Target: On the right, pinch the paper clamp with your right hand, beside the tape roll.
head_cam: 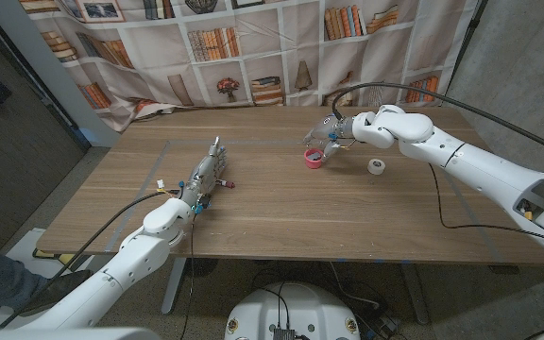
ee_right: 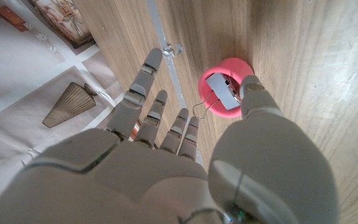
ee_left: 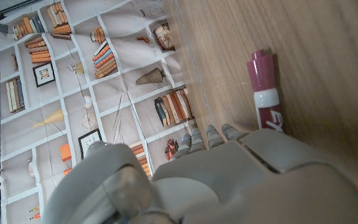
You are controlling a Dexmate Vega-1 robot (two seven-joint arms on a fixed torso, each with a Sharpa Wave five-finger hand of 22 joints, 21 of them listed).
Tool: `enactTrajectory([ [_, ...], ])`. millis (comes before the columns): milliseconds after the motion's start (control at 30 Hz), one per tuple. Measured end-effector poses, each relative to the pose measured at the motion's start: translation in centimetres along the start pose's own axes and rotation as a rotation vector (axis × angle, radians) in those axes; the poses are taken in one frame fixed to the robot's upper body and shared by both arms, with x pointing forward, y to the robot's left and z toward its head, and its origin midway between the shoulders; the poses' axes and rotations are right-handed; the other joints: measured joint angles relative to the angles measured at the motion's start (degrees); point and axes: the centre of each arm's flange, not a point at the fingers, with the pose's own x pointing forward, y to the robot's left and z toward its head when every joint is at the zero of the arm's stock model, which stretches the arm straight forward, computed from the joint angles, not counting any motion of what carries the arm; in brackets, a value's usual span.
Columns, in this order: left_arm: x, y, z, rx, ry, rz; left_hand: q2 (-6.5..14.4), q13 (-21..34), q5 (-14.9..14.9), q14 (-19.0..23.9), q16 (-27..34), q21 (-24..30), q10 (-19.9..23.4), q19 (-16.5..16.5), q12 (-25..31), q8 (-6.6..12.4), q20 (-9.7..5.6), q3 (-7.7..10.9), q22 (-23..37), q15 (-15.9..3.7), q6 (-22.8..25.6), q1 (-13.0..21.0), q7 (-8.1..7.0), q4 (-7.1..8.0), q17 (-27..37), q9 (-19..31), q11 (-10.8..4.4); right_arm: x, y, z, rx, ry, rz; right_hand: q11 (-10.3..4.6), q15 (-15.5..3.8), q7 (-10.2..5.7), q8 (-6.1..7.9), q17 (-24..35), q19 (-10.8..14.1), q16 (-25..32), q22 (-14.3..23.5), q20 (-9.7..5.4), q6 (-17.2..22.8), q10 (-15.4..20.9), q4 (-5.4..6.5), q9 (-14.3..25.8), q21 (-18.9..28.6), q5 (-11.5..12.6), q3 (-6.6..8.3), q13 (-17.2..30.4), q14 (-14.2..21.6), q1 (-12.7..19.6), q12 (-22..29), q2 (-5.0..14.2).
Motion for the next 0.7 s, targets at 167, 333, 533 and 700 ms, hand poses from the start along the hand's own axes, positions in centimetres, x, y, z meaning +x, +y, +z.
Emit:
enactTrajectory([
  [167,0.07,0.04,-0.08,-0.002,0.001,-0.003,0.0,0.0,-0.5,0.0,0.0,0.0,0.0,0.0,0.0,0.00,0.00,0.00,0.0,0.00,0.0,0.0,0.00,0.00,0.0,0.0,0.00,0.06,-0.20,0.09,0.002,-0.003,-0.014,-0.06,-0.01,-0.17,0.28,0.0,0.4,0.0,0.0,-0.01,1.2,1.2,0.18,-0.3,0.0,0.0,0.18,0.0,0.6,0.2,0.0,0.23],
  [333,0.13,0.09,-0.14,-0.004,0.002,-0.004,0.0,0.0,-0.5,0.0,0.0,0.0,0.2,0.0,0.0,0.00,0.00,-0.24,0.0,0.00,0.0,0.0,0.02,0.24,0.0,0.0,-0.20,0.15,-0.45,0.22,0.004,-0.007,-0.026,-0.28,-0.01,-0.19,0.47,0.0,0.6,0.0,0.0,-0.21,2.1,2.3,0.24,-0.3,-0.1,0.0,0.25,0.0,1.2,0.5,0.2,0.45],
  [533,0.20,0.20,-0.18,-0.005,0.004,-0.004,0.0,0.0,-0.5,0.0,0.0,0.0,0.2,0.0,-0.5,0.00,0.00,-0.25,0.0,0.00,0.1,0.0,0.11,0.25,0.0,0.0,-0.20,0.30,-0.60,0.29,0.005,-0.009,-0.034,-0.19,0.01,-0.10,0.66,0.0,0.9,0.0,0.0,-0.52,2.8,3.4,0.24,-0.3,-0.2,0.0,0.25,0.0,1.8,0.5,0.2,0.47],
  [700,0.25,0.27,-0.21,-0.006,0.005,-0.004,0.0,0.0,-0.5,0.2,0.0,0.0,0.2,0.0,-0.5,0.00,0.00,-0.25,0.0,0.21,0.5,0.0,0.09,0.25,0.0,0.0,-0.20,0.41,-0.66,0.31,0.003,-0.009,-0.036,-0.10,-0.16,-0.31,0.94,0.0,0.9,0.0,0.0,-0.52,3.8,4.4,0.41,-0.3,-0.2,0.0,0.08,0.0,2.2,0.7,0.4,0.68],
])
